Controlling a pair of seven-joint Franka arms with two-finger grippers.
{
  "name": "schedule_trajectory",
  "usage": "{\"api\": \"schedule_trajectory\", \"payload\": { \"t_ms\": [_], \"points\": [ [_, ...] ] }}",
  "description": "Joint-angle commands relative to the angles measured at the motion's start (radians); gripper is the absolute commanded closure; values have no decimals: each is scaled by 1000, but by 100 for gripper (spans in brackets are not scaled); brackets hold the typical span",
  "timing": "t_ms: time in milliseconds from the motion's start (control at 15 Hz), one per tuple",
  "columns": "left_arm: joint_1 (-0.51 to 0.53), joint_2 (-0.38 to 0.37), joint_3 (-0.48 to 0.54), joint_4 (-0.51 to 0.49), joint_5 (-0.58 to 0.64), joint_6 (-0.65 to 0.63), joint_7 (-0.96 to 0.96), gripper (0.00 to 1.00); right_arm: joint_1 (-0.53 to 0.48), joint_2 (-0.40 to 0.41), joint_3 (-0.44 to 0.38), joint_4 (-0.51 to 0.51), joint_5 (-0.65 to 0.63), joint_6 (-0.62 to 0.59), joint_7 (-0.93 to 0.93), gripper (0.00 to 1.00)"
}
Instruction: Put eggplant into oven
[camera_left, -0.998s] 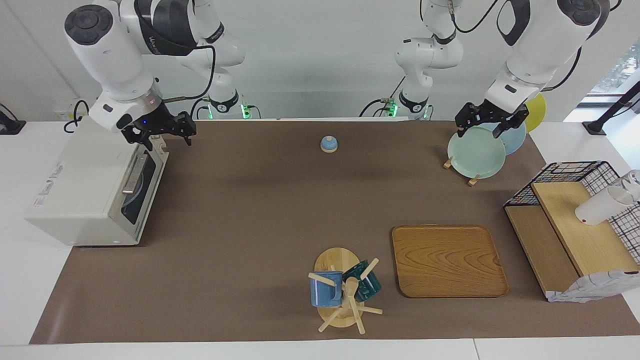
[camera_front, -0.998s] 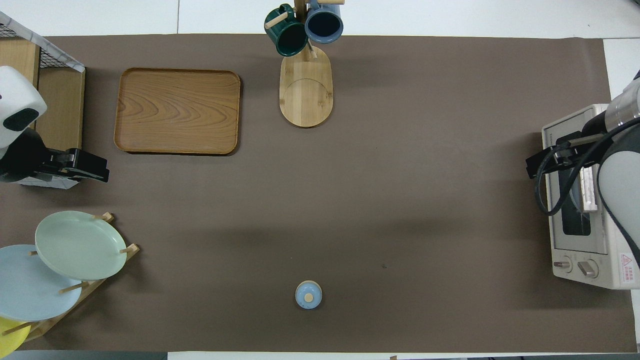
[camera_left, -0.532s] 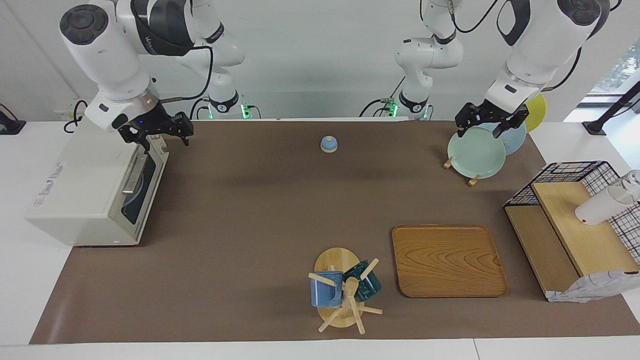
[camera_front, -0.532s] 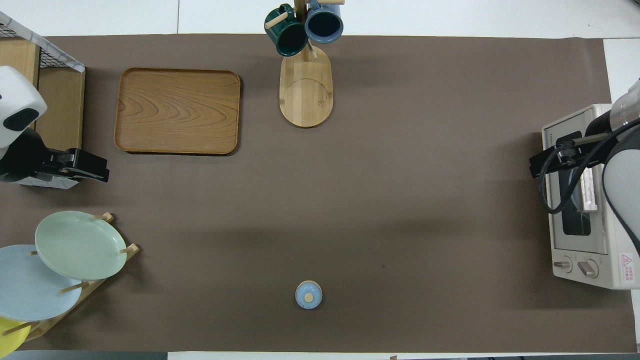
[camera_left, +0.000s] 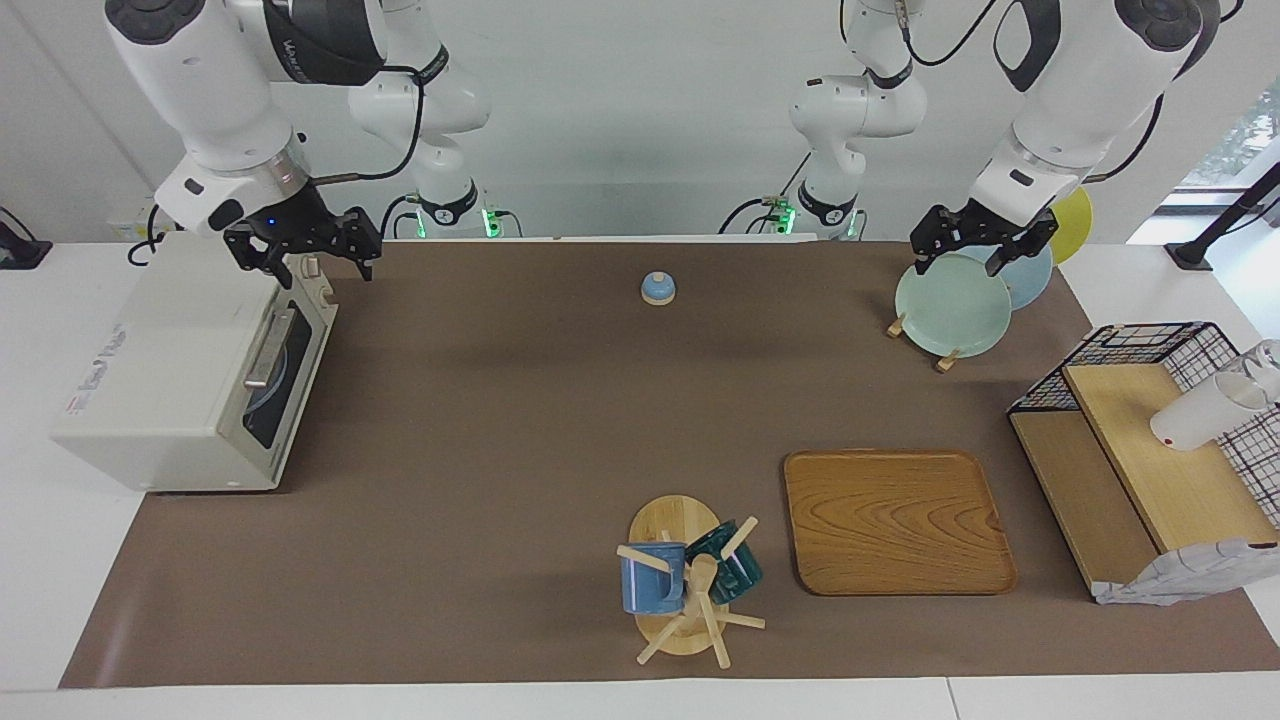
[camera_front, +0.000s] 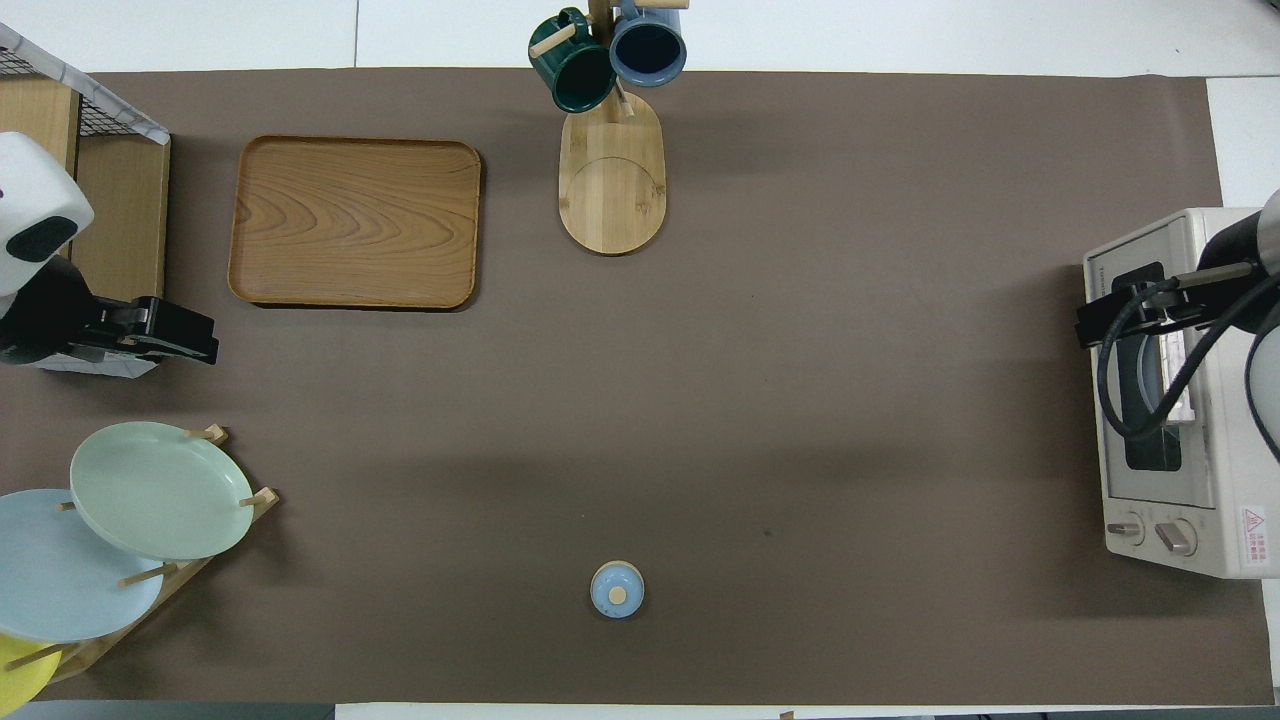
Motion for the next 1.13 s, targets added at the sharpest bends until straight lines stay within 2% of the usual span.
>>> {"api": "schedule_trajectory", "payload": {
  "t_ms": [0,1064],
  "points": [
    [11,-11,-2,0,-10,-10,-1,0,-4,-7,3,3,27,-3,22,0],
    [11,-13,-2,0,-10,-10,-1,0,-21,-12,-7,-8,24,5,25,0]
  ]
}}
